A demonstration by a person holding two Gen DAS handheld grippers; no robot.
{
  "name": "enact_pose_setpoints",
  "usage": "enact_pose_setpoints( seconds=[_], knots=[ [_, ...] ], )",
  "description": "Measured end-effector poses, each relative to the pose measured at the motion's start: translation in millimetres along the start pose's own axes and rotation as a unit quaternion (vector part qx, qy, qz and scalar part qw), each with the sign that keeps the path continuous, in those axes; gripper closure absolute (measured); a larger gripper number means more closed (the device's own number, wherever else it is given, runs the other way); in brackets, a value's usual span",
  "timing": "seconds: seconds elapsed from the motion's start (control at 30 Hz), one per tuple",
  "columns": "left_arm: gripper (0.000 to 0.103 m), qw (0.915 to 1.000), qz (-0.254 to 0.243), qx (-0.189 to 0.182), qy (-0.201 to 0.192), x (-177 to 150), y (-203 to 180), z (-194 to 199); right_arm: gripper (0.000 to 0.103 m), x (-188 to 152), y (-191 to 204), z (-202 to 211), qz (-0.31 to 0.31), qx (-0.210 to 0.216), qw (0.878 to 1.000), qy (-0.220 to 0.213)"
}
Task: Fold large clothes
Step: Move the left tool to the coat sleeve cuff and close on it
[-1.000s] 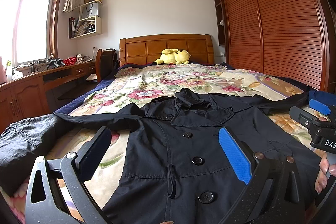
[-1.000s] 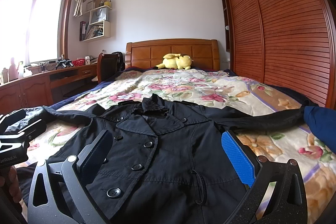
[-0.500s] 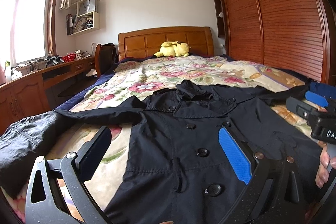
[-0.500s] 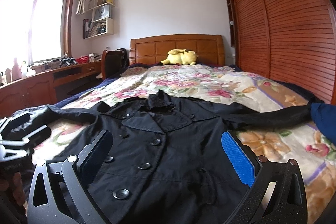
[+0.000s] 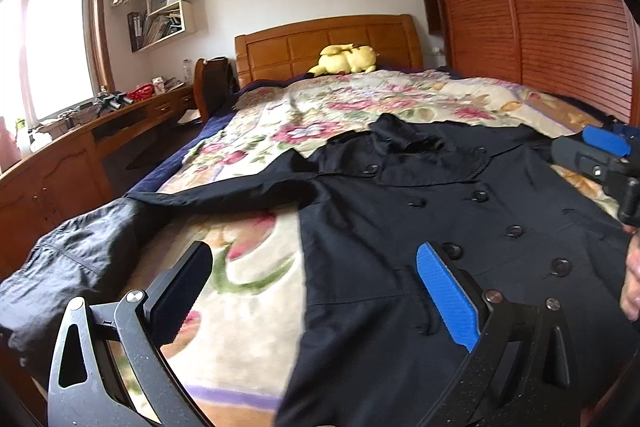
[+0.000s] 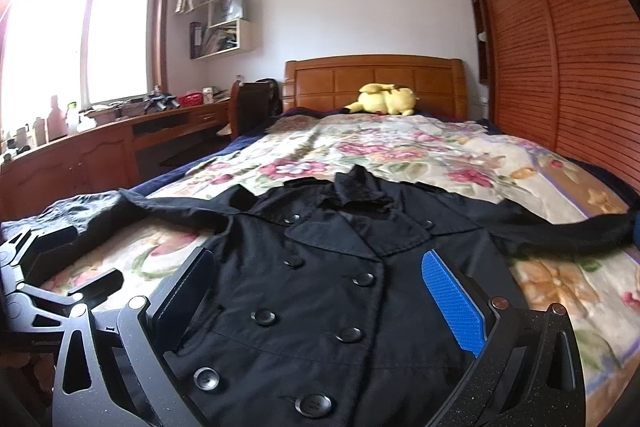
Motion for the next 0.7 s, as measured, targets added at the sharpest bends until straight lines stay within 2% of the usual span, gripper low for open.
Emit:
enact_pose_setpoints(
  seconds=[0.37,0.7],
  knots=[
    [0.001,0.9953,0.059,-0.037,0.067,-0.4,37.4,-35.2,0.000,5.5,1.8,-27.0,0.015,0.035,0.999,0.034],
    [0.001,0.9969,0.027,0.006,0.073,12.4,75.9,-68.8,0.000,32.1,28.8,-57.0,0.077,0.070,0.994,0.040]
  ],
)
Point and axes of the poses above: each gripper's, at about its wrist camera, not at the fingertips, and z roughly against the way its jaws point, y to its left, x to its top, the point moved 2 cm from there along -z, roughly the way its jaws point, and after that the axes turned 14 degrees about -y, right-handed, at the moved point
